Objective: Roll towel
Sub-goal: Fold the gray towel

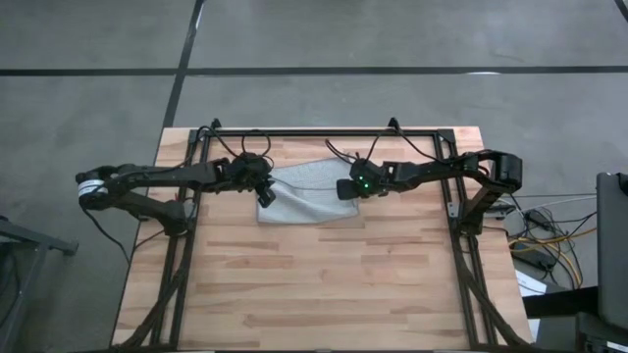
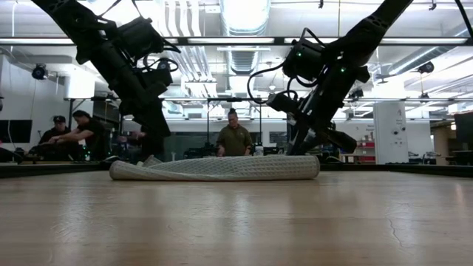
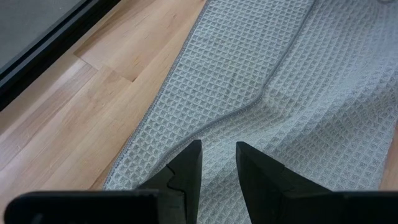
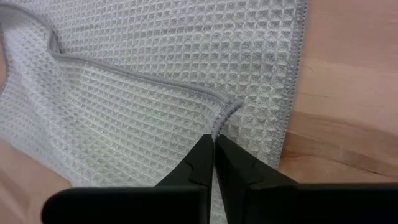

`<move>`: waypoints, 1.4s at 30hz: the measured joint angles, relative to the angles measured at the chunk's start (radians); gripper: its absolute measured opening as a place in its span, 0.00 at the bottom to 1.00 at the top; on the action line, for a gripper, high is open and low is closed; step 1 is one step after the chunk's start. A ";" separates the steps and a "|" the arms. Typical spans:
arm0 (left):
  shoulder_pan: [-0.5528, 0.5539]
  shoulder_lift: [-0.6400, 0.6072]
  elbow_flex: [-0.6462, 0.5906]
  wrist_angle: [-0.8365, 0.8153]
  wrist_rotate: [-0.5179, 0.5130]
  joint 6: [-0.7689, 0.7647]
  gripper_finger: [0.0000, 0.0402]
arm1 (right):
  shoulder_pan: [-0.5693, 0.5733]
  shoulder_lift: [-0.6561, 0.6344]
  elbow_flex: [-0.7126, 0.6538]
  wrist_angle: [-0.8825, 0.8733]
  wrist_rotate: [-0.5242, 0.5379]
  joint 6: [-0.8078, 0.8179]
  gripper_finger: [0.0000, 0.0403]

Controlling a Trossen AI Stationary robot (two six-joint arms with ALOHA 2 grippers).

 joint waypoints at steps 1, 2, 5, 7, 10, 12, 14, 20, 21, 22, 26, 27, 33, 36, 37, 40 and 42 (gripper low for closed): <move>0.000 0.000 0.000 0.000 0.000 0.000 0.26 | 0.000 0.000 0.000 0.000 0.007 0.000 0.03; 0.000 0.000 0.000 0.000 0.000 0.000 0.26 | -0.001 0.000 0.000 0.001 0.011 0.000 0.02; 0.000 0.000 0.000 0.000 0.000 0.000 0.26 | -0.010 0.000 0.000 0.002 0.014 -0.004 0.02; 0.000 0.000 0.000 0.000 0.000 0.000 0.26 | -0.020 0.000 0.000 0.007 0.014 -0.008 0.02; 0.000 0.000 0.000 0.000 0.000 0.000 0.26 | -0.036 -0.001 0.000 0.011 0.017 -0.019 0.02; 0.000 0.000 0.000 0.000 0.000 0.000 0.26 | -0.044 -0.005 0.000 0.015 0.029 -0.028 0.02; 0.000 0.000 0.000 0.000 0.000 0.000 0.26 | -0.056 -0.011 0.000 0.016 0.042 -0.034 0.02; 0.000 0.000 0.000 0.000 0.000 0.000 0.26 | -0.095 -0.025 0.000 0.037 0.066 -0.072 0.02; 0.000 0.000 0.000 0.000 0.000 0.000 0.26 | -0.102 -0.026 0.000 0.042 0.066 -0.078 0.02; 0.000 0.000 0.000 0.000 0.000 0.000 0.26 | -0.110 -0.026 0.000 0.048 0.065 -0.085 0.02; 0.000 0.000 0.000 0.000 0.000 0.000 0.26 | -0.137 -0.026 0.000 0.086 0.065 -0.113 0.02; 0.000 0.000 0.000 0.000 0.000 0.000 0.26 | -0.144 -0.026 0.000 0.091 0.065 -0.114 0.02; 0.000 0.000 0.000 0.000 0.000 0.000 0.26 | -0.182 -0.026 0.000 0.118 0.054 -0.147 0.02; 0.000 0.000 0.000 0.000 0.000 0.000 0.26 | -0.203 -0.026 0.000 0.129 0.031 -0.165 0.02; 0.000 0.000 0.000 0.000 0.000 0.000 0.26 | -0.208 -0.026 0.000 0.131 0.028 -0.166 0.02; 0.000 0.000 0.000 0.000 0.000 0.000 0.26 | -0.222 -0.026 0.000 0.152 0.022 -0.180 0.02; 0.000 0.000 0.000 0.000 0.000 0.000 0.26 | -0.231 -0.026 0.000 0.166 0.007 -0.188 0.02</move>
